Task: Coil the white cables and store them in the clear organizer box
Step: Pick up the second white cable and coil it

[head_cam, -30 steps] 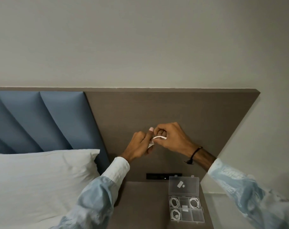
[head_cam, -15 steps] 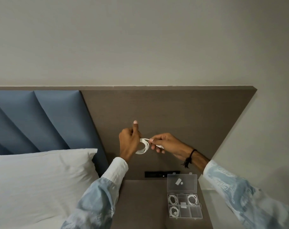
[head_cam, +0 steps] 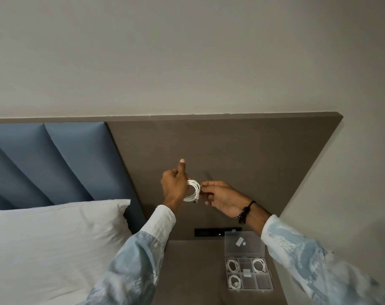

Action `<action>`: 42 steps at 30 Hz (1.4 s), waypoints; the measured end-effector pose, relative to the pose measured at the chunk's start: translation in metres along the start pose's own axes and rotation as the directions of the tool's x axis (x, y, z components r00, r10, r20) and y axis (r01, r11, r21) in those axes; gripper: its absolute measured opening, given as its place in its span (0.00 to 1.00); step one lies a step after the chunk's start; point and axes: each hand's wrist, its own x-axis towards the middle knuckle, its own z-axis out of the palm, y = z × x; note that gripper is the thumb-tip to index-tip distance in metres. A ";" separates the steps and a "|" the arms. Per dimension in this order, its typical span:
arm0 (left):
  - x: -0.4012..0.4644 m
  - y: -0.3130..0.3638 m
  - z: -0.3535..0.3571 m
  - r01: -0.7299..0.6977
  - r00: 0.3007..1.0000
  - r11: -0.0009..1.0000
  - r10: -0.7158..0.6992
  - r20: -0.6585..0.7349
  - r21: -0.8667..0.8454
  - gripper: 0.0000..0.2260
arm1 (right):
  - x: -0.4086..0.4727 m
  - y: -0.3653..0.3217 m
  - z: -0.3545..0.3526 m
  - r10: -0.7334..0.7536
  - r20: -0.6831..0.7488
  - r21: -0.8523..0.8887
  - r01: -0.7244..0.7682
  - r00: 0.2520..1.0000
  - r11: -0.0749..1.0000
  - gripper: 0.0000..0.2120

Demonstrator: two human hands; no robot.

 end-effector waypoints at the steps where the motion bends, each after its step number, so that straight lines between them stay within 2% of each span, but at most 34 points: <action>1: 0.001 -0.002 0.001 -0.012 1.000 1.000 0.012 -0.019 0.006 0.28 | 0.001 0.002 0.001 0.019 0.015 0.029 -0.019 1.000 0.999 0.07; 4: -0.001 -0.008 0.005 0.029 0.999 1.000 -0.029 -0.028 -0.002 0.26 | 0.009 0.004 0.005 -0.005 -0.019 0.102 0.006 1.000 0.995 0.07; 8: -0.007 -0.016 0.012 0.190 0.980 0.979 -0.193 -0.047 -0.068 0.24 | 0.017 0.003 0.010 -0.070 -0.079 0.177 0.084 0.994 0.981 0.06; 10: -0.008 -0.019 0.013 0.196 0.975 0.978 -0.202 -0.091 -0.066 0.24 | 0.018 0.002 0.010 -0.062 -0.078 0.185 0.076 0.995 0.980 0.06; 17: 0.000 -0.016 0.010 0.194 0.959 0.977 -0.208 -0.192 -0.087 0.25 | 0.013 0.000 0.007 -0.012 -0.047 -0.150 0.004 0.999 0.989 0.14; 20: 0.003 -0.012 0.014 0.161 0.967 0.983 -0.175 -0.183 -0.090 0.25 | 0.013 -0.002 0.011 0.014 0.007 -0.121 -0.013 1.000 0.993 0.16; 22: 0.005 -0.010 0.017 0.133 0.974 0.986 -0.149 -0.171 -0.099 0.25 | 0.014 -0.005 0.014 0.017 0.056 -0.064 -0.014 0.998 0.998 0.11; 25: 0.012 -0.006 0.018 0.130 0.978 0.983 -0.149 -0.143 -0.132 0.26 | 0.019 -0.004 0.014 -0.036 0.040 -0.121 0.041 0.999 0.992 0.07; 28: 0.020 -0.003 0.018 0.168 0.975 0.958 -0.196 -0.103 -0.231 0.24 | 0.021 -0.004 0.012 -0.099 0.005 -0.115 0.099 0.995 0.988 0.08; 30: 0.023 0.001 0.017 0.138 0.980 0.960 -0.168 -0.106 -0.245 0.25 | 0.021 -0.006 0.012 -0.168 -0.048 -0.149 0.159 0.985 0.976 0.11; 33: 0.025 0.005 0.015 0.084 0.980 0.973 -0.120 -0.158 -0.214 0.26 | 0.022 -0.006 0.010 -0.337 -0.195 -0.339 0.259 0.921 0.904 0.13; 35: 0.026 0.007 0.015 0.053 0.978 0.981 -0.089 -0.191 -0.186 0.26 | 0.022 -0.004 0.012 -0.414 -0.242 -0.452 0.275 0.878 0.848 0.14; 39: 0.031 0.009 0.010 0.042 0.972 0.986 -0.078 -0.222 -0.163 0.26 | 0.024 0.004 0.015 -0.369 -0.218 -0.467 0.235 0.904 0.852 0.12; 42: 0.039 0.011 0.000 0.158 0.964 0.957 -0.203 -0.172 -0.244 0.25 | 0.019 0.017 0.003 -0.391 -0.193 -0.491 0.256 0.900 0.833 0.07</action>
